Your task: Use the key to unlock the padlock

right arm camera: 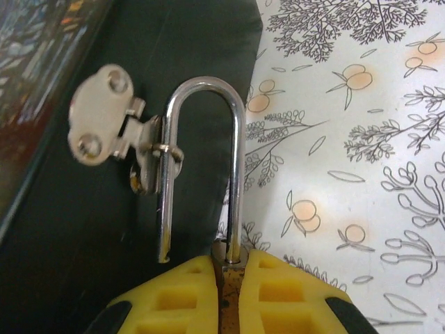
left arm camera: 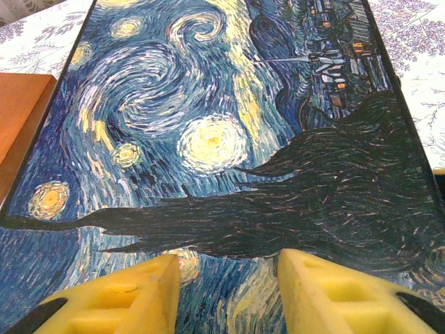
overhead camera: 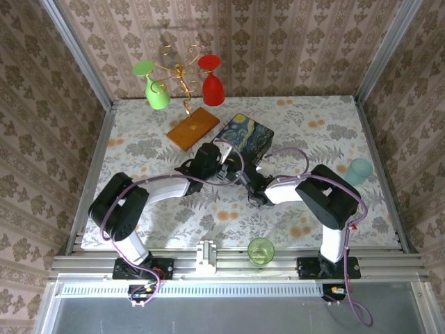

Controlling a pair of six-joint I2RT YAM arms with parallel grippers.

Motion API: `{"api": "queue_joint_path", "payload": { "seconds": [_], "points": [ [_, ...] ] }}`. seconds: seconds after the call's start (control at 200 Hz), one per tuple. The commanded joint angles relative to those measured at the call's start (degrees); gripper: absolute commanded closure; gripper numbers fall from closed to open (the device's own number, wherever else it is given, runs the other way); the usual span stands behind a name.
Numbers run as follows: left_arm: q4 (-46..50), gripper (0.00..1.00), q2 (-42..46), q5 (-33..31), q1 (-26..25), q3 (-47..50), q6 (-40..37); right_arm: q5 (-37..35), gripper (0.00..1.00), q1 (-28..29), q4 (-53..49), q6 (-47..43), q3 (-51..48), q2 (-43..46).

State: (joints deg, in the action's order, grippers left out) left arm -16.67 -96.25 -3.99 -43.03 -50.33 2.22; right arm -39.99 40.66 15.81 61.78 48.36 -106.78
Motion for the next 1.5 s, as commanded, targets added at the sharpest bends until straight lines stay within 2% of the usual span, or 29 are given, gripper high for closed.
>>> {"api": "queue_joint_path", "payload": {
  "seconds": [0.0, 0.12, 0.215, 0.45, 0.58, 0.715, 0.85, 0.975, 1.06, 1.105, 1.2, 1.345, 1.42, 1.495],
  "points": [
    [14.07, 0.58, -2.29, 2.59, -0.04, 5.26, -2.22, 2.07, 1.00, -3.67, 4.80, -0.86, -1.89, 0.58],
    [14.15, 0.59, -2.82, 2.77, 0.50, 5.35, -1.91, 9.21, 1.00, -7.71, 10.54, -4.01, -1.96, -0.73],
    [14.12, 0.59, -2.31, 2.67, 0.53, 5.85, -1.58, 11.98, 1.00, -9.70, 14.57, -4.82, -3.32, -0.82],
    [14.18, 0.59, -1.80, 1.60, 1.29, 7.21, -0.80, 13.77, 1.00, -10.33, 17.56, -11.91, -5.26, 5.66],
    [14.00, 0.59, -1.23, 1.75, 1.44, 7.28, -0.81, 14.85, 1.00, -10.43, 13.25, -17.30, -1.04, 6.36],
    [13.86, 0.59, -0.66, 1.73, 1.57, 7.52, -0.94, 16.85, 1.00, -12.36, 11.03, -16.14, 0.48, 5.48],
    [14.85, 0.59, 0.20, 0.96, 2.15, 7.61, 0.06, 15.34, 1.00, -12.92, 10.99, -16.88, -2.99, 8.97],
    [15.42, 0.59, 2.07, -0.26, 3.30, 8.56, 1.06, 17.83, 1.00, -15.28, 9.01, -16.18, -6.48, 13.43],
    [15.30, 0.58, 3.76, 0.15, 4.28, 9.17, 1.29, 17.10, 1.00, -15.66, 8.44, -17.19, -9.90, 17.31],
    [15.58, 0.58, 4.62, -0.33, 4.59, 9.22, 1.26, 18.53, 1.00, -16.26, 6.56, -17.55, -10.74, 18.94],
    [16.79, 0.57, 6.75, -2.74, 5.20, 9.11, 1.87, 29.19, 1.00, -18.48, -0.28, -20.86, -9.68, 21.10],
    [18.09, 0.55, 9.14, -2.79, 8.12, 8.15, 4.26, 36.38, 1.00, -18.72, -25.50, -32.07, -1.15, 23.99],
    [19.38, 0.55, 9.16, -2.93, 9.93, 7.27, 6.10, 36.69, 1.00, -19.33, -36.74, -36.20, 2.35, 25.12],
    [20.83, 0.54, 7.70, -3.15, 11.79, 6.56, 7.52, 43.43, 1.00, -21.56, -45.07, -39.75, 4.91, 24.72]
  ]
}}
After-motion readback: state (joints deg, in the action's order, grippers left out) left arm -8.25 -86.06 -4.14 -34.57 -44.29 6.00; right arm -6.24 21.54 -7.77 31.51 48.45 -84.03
